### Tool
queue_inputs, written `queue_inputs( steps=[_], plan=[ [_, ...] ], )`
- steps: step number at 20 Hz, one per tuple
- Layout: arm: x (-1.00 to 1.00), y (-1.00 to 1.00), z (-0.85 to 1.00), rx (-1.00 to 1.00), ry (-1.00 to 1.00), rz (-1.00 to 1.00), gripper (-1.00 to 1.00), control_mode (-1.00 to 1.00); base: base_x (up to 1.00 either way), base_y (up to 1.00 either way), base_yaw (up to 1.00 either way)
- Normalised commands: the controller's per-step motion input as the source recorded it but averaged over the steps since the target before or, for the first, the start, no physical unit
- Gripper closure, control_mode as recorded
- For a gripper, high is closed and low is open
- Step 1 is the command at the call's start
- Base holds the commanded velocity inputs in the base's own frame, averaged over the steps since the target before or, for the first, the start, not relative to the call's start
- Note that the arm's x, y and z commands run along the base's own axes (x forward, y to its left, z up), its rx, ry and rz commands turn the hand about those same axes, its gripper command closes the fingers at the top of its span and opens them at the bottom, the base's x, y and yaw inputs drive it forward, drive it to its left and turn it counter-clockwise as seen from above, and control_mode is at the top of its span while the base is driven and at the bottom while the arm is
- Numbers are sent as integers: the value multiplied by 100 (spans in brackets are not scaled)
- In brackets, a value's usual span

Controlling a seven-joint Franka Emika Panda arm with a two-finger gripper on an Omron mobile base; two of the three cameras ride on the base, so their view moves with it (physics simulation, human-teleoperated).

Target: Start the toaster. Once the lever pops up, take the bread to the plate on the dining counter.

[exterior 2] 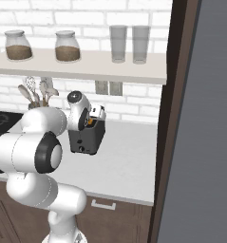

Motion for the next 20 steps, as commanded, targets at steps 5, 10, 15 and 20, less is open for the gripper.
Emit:
queue_inputs(
  steps=[5, 10, 15, 20],
  plan=[
    [0, 0, 0, 0, 0, 0, -100, -100, 0, 0, 0],
    [0, 0, 0, 0, 0, 0, -100, -100, 0, 0, 0],
    [0, 0, 0, 0, 0, 0, -100, -100, 0, 0, 0],
    [0, 0, 0, 0, 0, 0, -100, -100, 0, 0, 0]
  ],
)
